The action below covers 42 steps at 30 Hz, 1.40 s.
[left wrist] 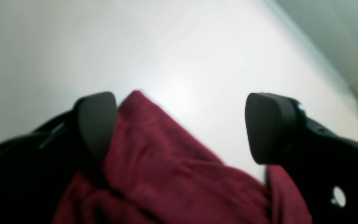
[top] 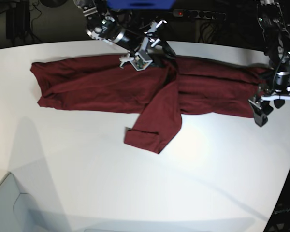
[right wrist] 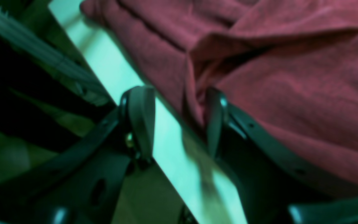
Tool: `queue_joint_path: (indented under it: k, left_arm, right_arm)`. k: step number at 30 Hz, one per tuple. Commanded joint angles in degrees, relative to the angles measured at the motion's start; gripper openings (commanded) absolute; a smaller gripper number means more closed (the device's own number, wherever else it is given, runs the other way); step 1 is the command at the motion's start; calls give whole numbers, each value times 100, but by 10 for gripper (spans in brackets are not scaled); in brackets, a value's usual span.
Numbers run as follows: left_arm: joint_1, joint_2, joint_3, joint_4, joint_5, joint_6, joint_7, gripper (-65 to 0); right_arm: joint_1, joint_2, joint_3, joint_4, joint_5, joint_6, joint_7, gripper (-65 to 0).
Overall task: Layout the t-shirt on the table in an organized manner, then fold the t-shirt properly
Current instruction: 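Grasp the sleeve cuff with the left gripper and pull it toward the shirt end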
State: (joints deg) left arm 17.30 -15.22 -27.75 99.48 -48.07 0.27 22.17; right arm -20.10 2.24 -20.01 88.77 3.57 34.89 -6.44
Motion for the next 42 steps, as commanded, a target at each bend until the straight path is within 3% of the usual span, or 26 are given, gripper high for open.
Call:
queue_joint_path:
  k: [1,4,10,14,18,22,27,32,42]
  left_arm:
    - [-64,-38,71,236,-23,-67,-103,-9]
    - [-143,-29,599,421,-15,-67,-103,-9]
    - [-917,6,2366,192,117,-49,-138,-9]
    - [-1611,472,3465,-449,706,-5,-147,-7]
    - [-2077,1078,4010,-1144,1357,-5,-147,-8]
    - [-2570,1659,4309,-2049,2016,-5,-147,-9]
    - [-3018,2081,4318,-3043,2570,-5,-156,-9]
    - [-3352,2256,4326,-3728,2711,-5,-165,-10]
    - [-3545,2221,4335,-3816,2720,-5,-147,-22]
  right_arm:
    - [-34,0,1,209,122,58,182,-381]
    - [-122,123,80,525,131,58,182,-381]
    - [-324,158,775,1140,131,58,138,-381]
    - [-430,158,1293,1228,131,58,156,-381]
    - [-500,158,1592,1228,131,58,138,-381]
    - [-518,158,1689,1228,131,58,138,-381]
    - [-579,185,1689,1228,131,58,138,-381]
    - [-570,185,1689,1220,122,58,138,-381]
    - [-483,185,1689,1184,104,58,138,-381]
